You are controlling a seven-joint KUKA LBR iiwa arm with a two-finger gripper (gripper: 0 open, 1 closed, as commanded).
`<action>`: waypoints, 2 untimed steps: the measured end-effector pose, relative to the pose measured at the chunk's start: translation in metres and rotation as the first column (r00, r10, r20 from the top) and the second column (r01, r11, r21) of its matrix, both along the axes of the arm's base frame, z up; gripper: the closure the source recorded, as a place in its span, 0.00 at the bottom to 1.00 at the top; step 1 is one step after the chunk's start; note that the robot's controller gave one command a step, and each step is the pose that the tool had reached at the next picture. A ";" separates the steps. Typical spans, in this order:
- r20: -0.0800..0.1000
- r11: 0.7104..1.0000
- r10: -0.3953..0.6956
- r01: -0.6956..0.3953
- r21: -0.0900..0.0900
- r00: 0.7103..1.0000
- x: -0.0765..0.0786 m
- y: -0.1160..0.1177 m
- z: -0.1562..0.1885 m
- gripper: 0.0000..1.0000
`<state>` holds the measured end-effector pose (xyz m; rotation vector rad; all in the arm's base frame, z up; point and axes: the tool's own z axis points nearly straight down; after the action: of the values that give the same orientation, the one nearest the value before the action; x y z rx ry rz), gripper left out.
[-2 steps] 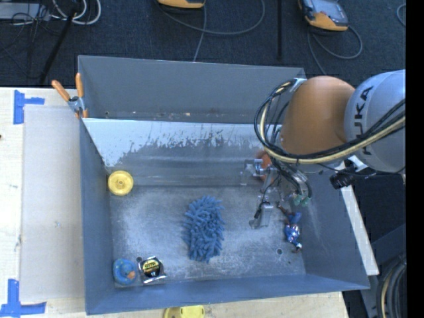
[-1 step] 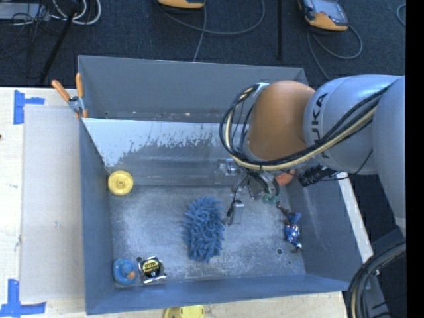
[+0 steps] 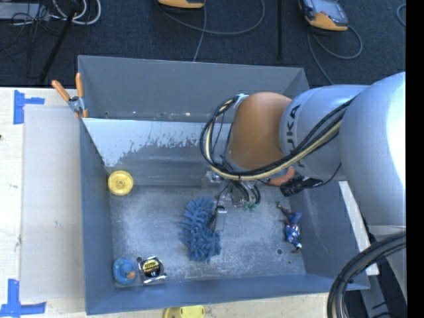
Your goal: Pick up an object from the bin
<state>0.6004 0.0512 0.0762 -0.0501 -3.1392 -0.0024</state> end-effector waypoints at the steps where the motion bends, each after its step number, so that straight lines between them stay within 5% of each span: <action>1: 0.001 0.977 0.213 -0.213 -0.002 0.977 -0.021 0.011 -0.005 1.00; 2: 0.001 0.977 0.212 -0.212 -0.002 0.977 -0.021 0.011 -0.005 1.00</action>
Offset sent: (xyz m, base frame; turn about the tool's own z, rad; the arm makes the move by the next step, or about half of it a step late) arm 0.0000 0.0000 0.0000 0.0000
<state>0.5795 0.0619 0.0713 0.2857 -3.1277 0.0001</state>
